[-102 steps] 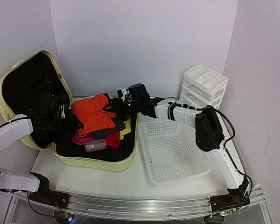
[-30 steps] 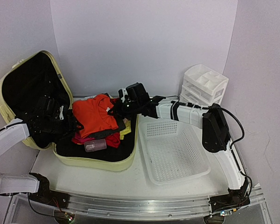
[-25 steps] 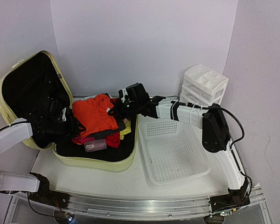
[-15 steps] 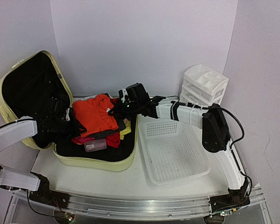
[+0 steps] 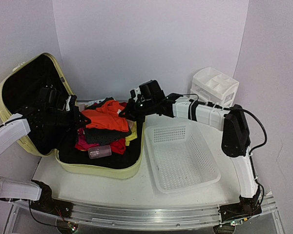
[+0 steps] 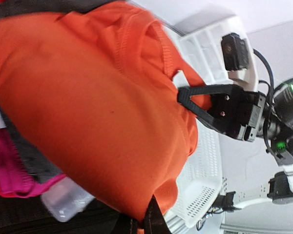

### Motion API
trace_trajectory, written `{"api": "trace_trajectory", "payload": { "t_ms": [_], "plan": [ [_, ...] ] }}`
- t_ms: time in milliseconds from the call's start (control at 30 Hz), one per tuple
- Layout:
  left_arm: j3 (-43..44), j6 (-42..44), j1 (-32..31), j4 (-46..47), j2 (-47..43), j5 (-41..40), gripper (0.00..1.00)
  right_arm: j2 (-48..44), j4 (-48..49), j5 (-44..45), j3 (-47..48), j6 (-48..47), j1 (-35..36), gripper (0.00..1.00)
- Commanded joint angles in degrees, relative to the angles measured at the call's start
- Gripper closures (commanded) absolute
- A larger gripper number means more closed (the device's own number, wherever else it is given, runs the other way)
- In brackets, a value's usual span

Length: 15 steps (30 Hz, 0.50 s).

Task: Open, take out, and arrange the luggage
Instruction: Pick up the clothes from the opened luggage, then place the clothes in the bin.

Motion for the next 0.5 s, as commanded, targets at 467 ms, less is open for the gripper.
{"api": "trace_trajectory", "payload": {
  "t_ms": [467],
  "plan": [
    [14.2, -5.4, -24.2, 11.9, 20.7, -3.9, 1.00, -32.0, -15.0, -1.0, -27.6, -7.8, -13.7, 1.00]
  ]
}}
